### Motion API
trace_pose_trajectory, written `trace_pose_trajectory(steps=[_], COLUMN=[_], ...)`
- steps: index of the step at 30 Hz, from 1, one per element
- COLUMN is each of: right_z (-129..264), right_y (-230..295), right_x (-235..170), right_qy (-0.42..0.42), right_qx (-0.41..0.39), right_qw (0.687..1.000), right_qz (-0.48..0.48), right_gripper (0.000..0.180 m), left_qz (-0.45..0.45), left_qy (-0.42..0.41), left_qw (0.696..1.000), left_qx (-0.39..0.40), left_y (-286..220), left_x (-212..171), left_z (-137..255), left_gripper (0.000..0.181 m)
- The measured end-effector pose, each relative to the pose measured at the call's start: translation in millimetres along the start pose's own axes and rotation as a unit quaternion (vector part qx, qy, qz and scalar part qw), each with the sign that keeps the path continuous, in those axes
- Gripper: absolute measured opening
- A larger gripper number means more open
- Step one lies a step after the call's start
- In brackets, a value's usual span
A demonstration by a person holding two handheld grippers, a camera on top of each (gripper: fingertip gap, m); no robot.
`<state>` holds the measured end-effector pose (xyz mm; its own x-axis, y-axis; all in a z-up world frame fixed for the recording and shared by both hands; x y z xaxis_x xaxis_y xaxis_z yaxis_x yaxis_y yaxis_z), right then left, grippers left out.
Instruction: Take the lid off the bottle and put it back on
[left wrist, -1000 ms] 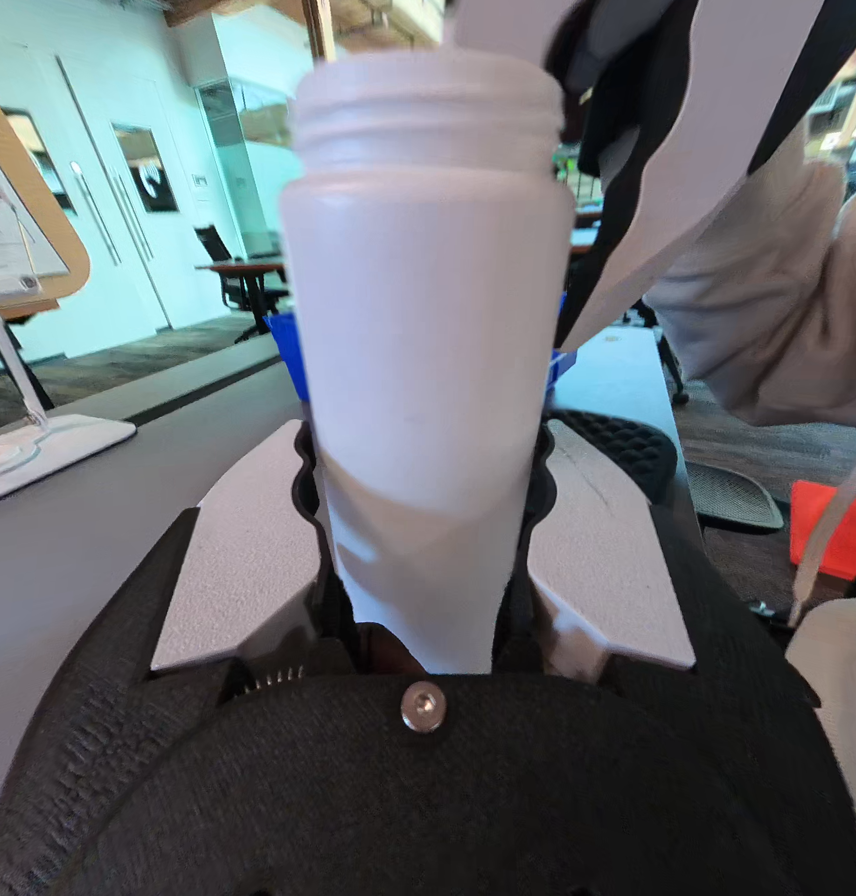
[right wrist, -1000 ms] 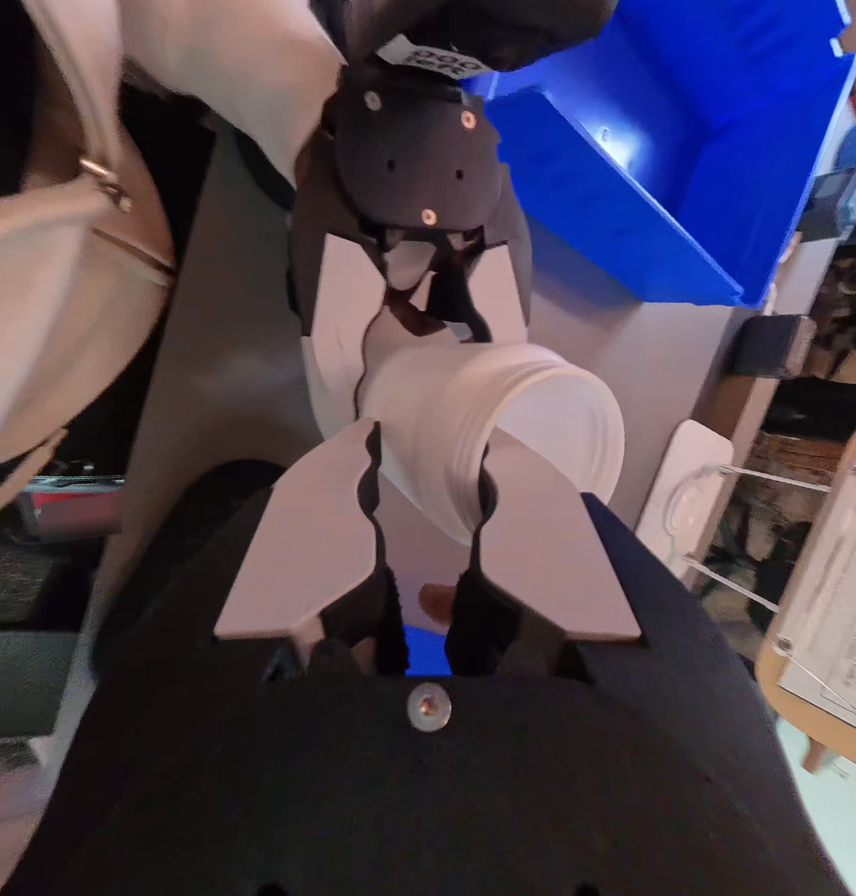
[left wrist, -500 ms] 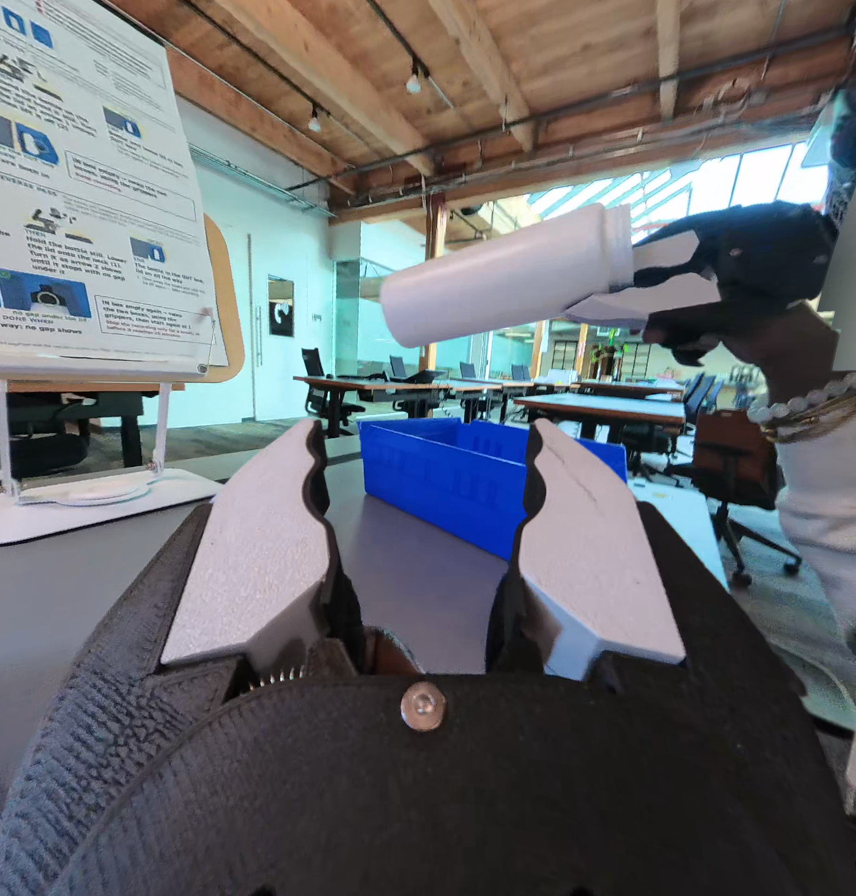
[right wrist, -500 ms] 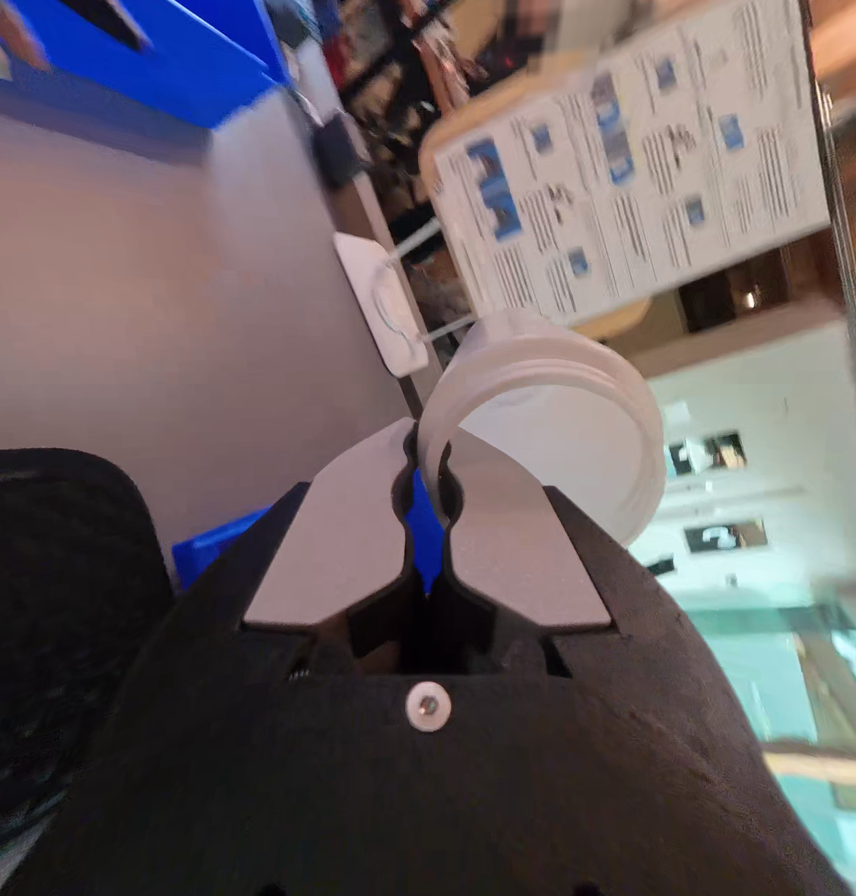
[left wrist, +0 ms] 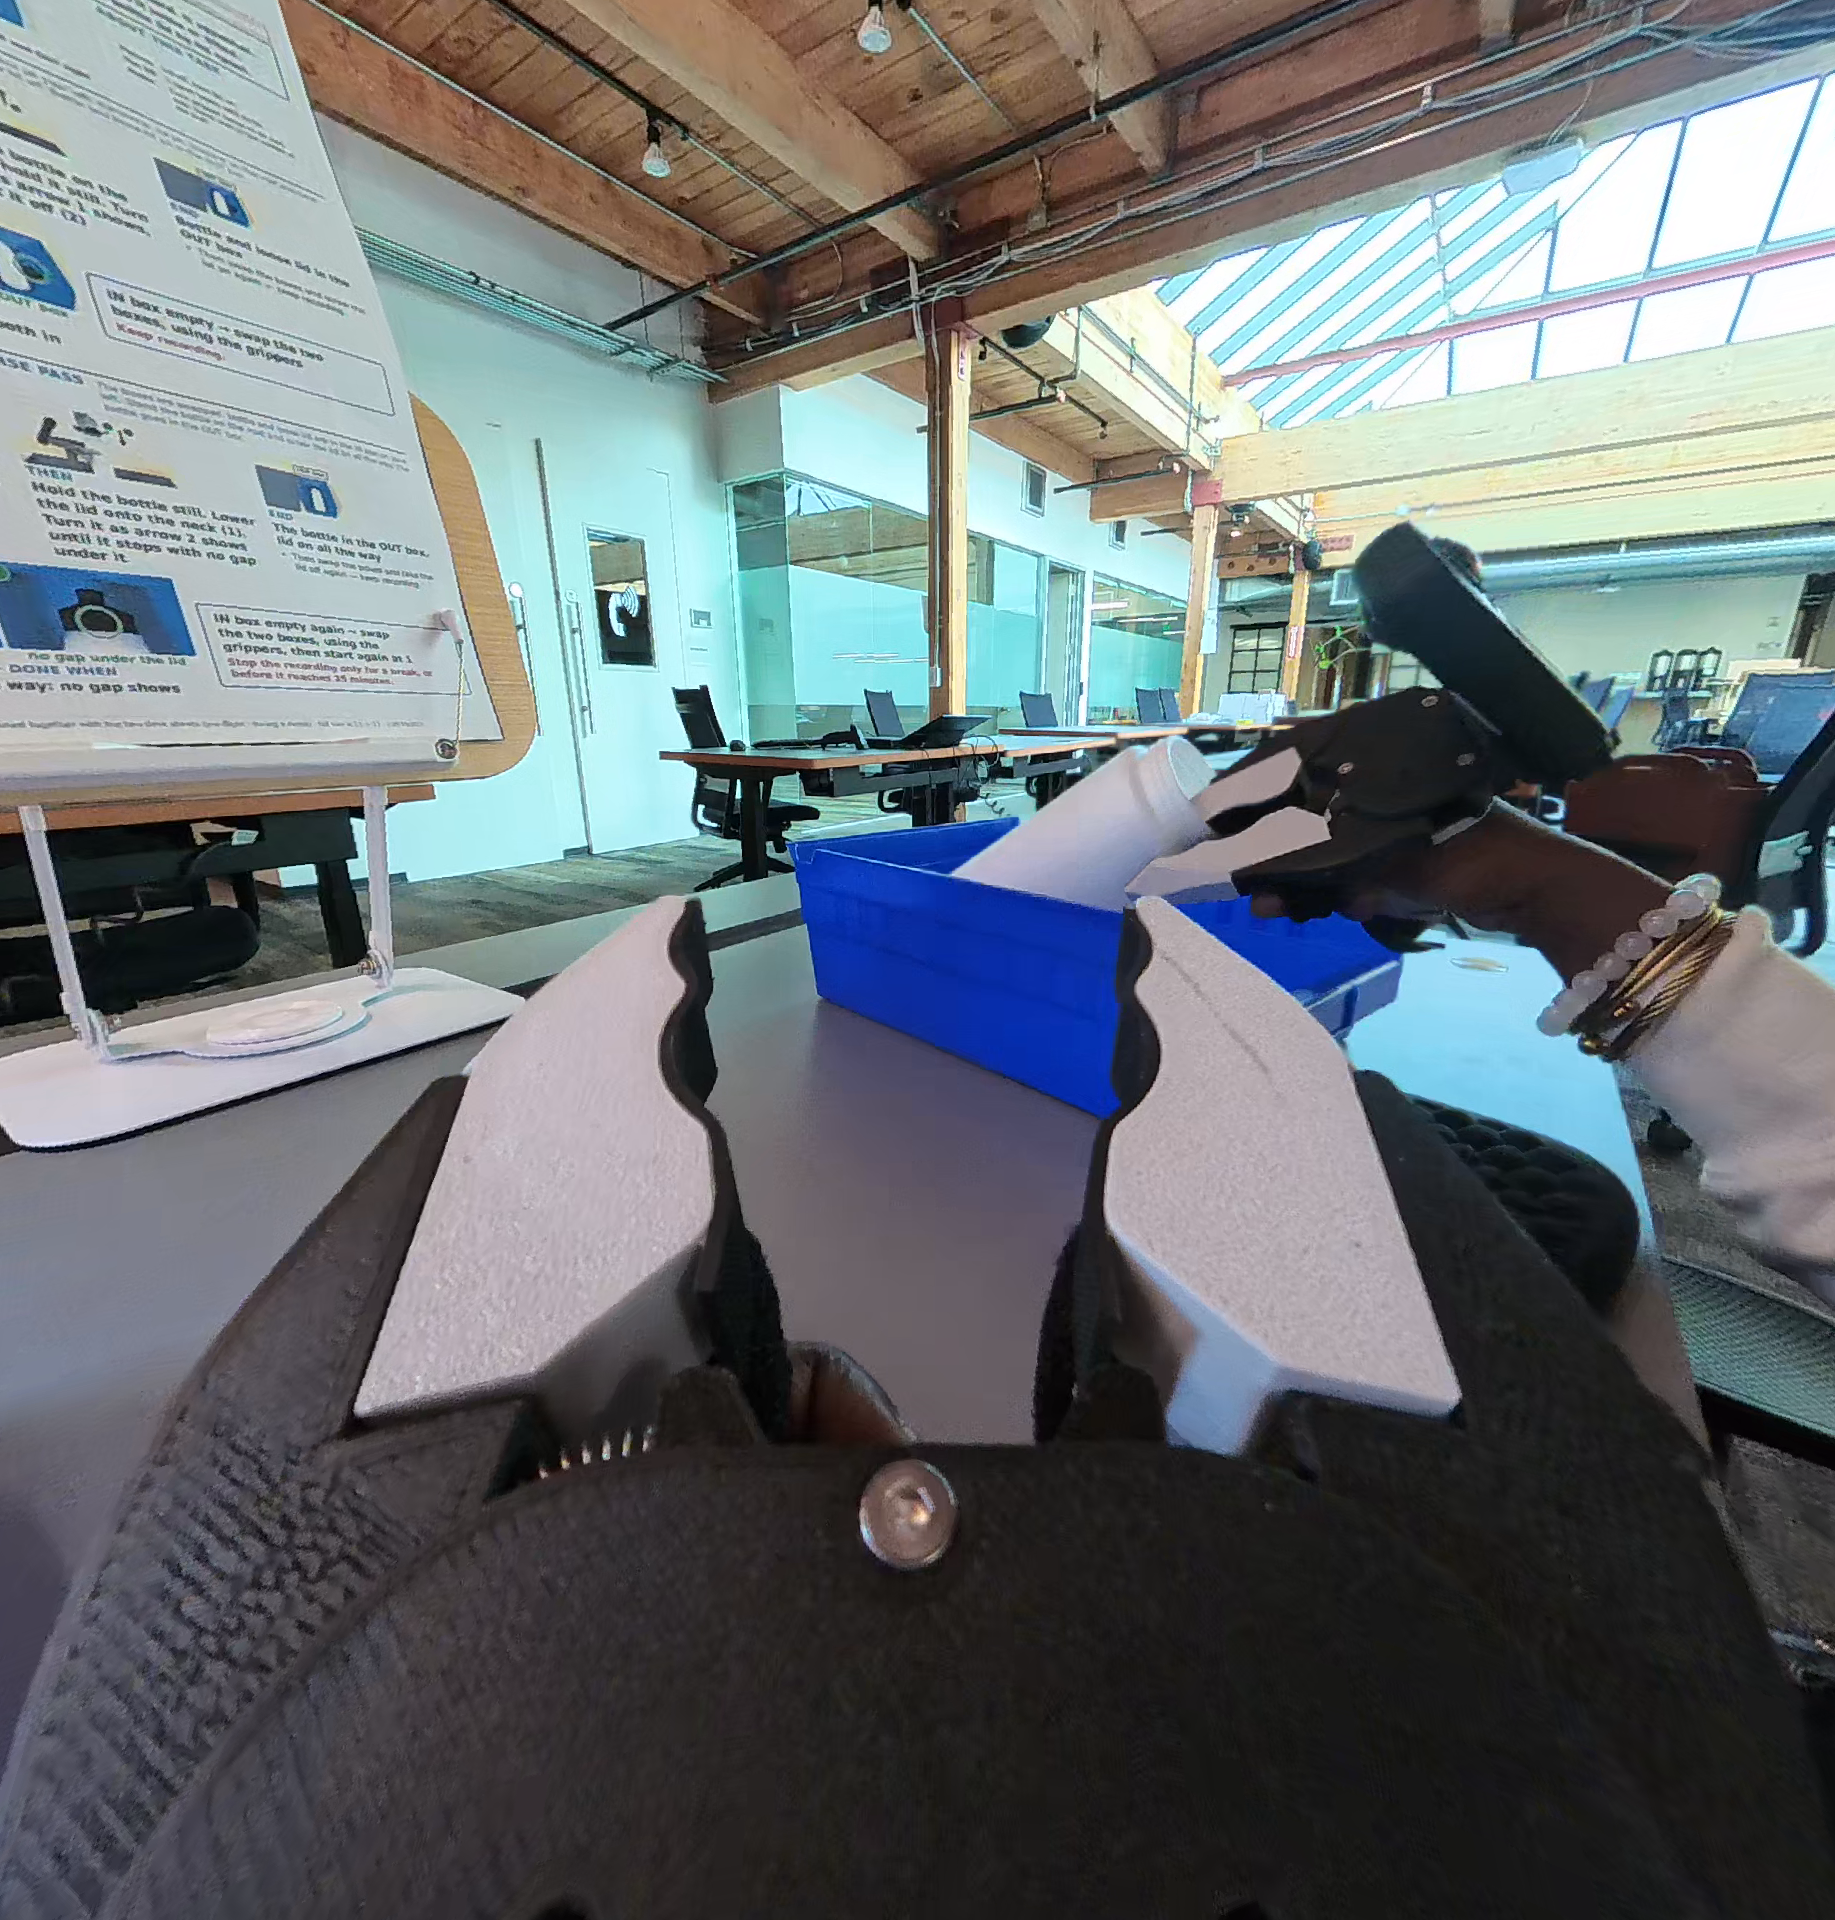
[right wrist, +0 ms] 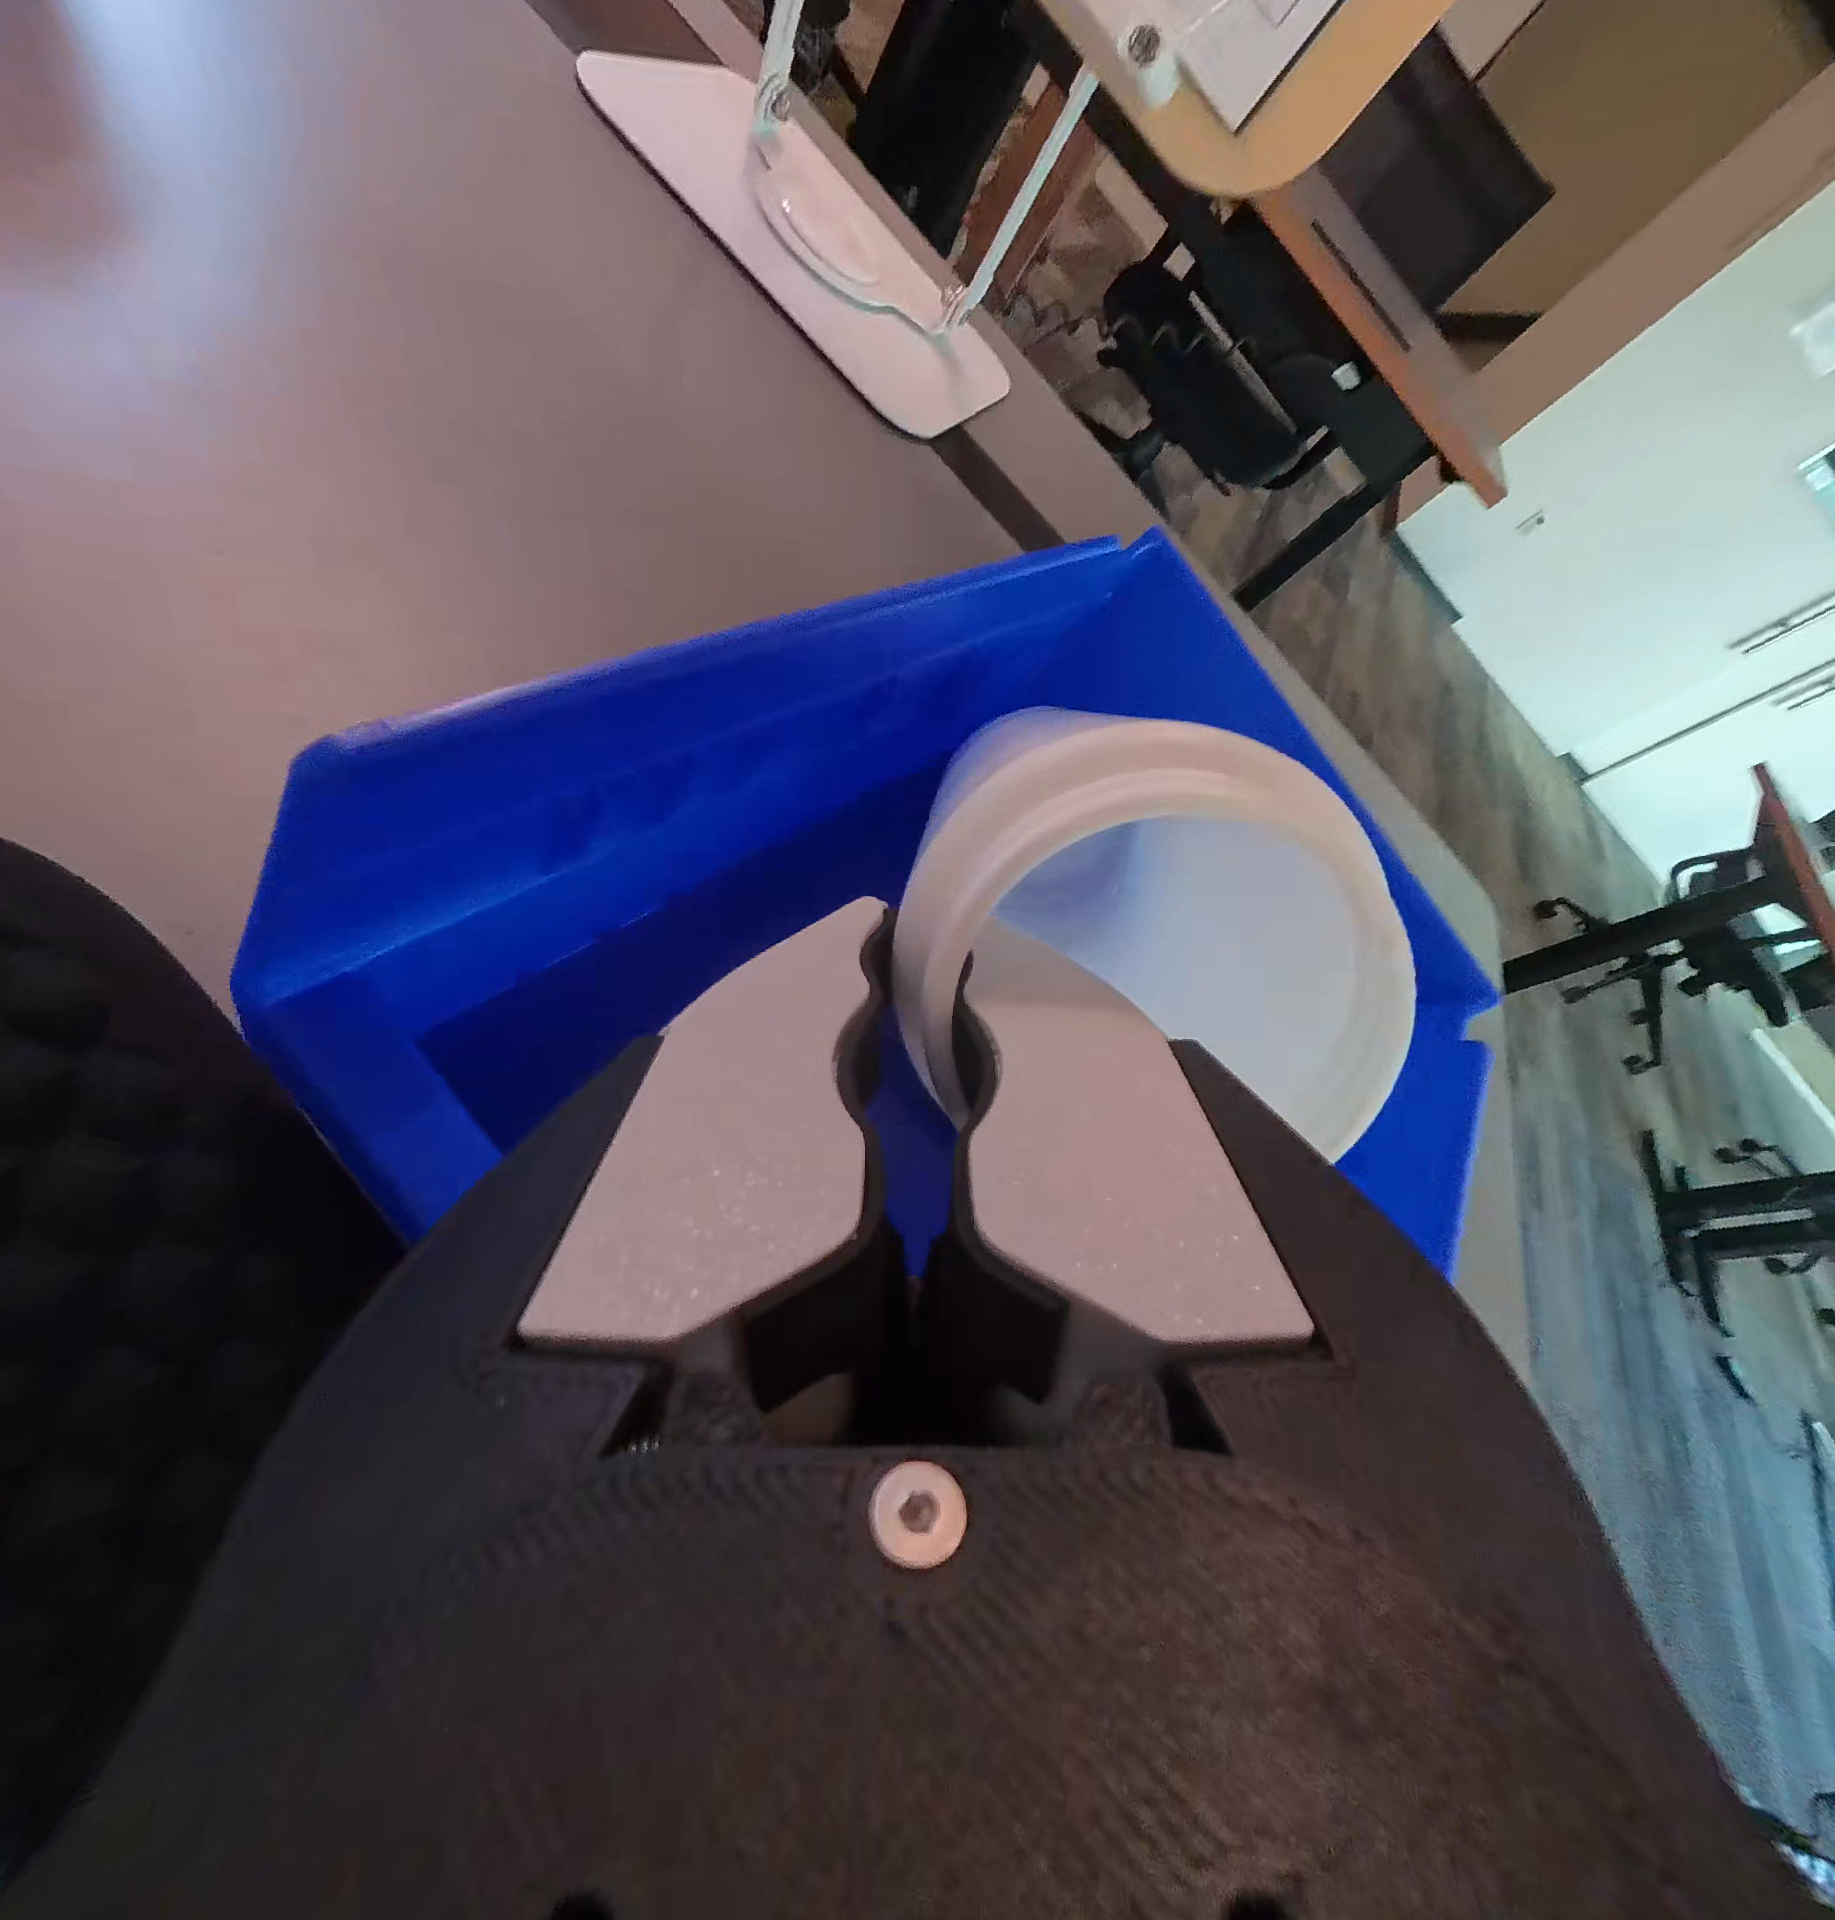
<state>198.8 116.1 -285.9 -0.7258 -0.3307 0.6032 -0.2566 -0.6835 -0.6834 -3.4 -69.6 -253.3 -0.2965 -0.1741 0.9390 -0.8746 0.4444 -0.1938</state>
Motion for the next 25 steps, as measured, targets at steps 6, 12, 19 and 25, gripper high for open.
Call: trace_pose_trajectory(steps=[6, 12, 19, 25], right_z=[-4, 21, 45, 46], right_y=[20, 12, -3, 3], right_x=[-14, -8, 43, 69], right_qy=[0.043, 0.039, -0.107, -0.117], right_qx=[0.069, 0.076, 0.022, -0.006], right_qw=[0.996, 0.990, 0.986, 0.988], right_qz=[-0.048, -0.115, -0.125, -0.104], right_gripper=[0.027, 0.064, 0.119, 0.146], left_qz=[-0.005, -0.010, -0.039, -0.068], left_qy=[0.012, 0.034, 0.084, 0.092], left_qw=[1.000, 0.999, 0.994, 0.983], left_qx=[0.004, 0.024, 0.061, 0.144], left_y=[1, 7, 12, 22], left_x=[-3, -8, -9, 32], left_z=[-1, -1, 2, 19], left_gripper=[0.074, 0.070, 0.070, 0.102])
Point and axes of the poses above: each gripper's, where its closed fingertips meet, z back along the fingers, x out of its top, y = z × x across the jaws, the point moved 2 cm from there along z, back along the fingers, and after that the axes turned 12 degrees about z, right-handed, at the moved point
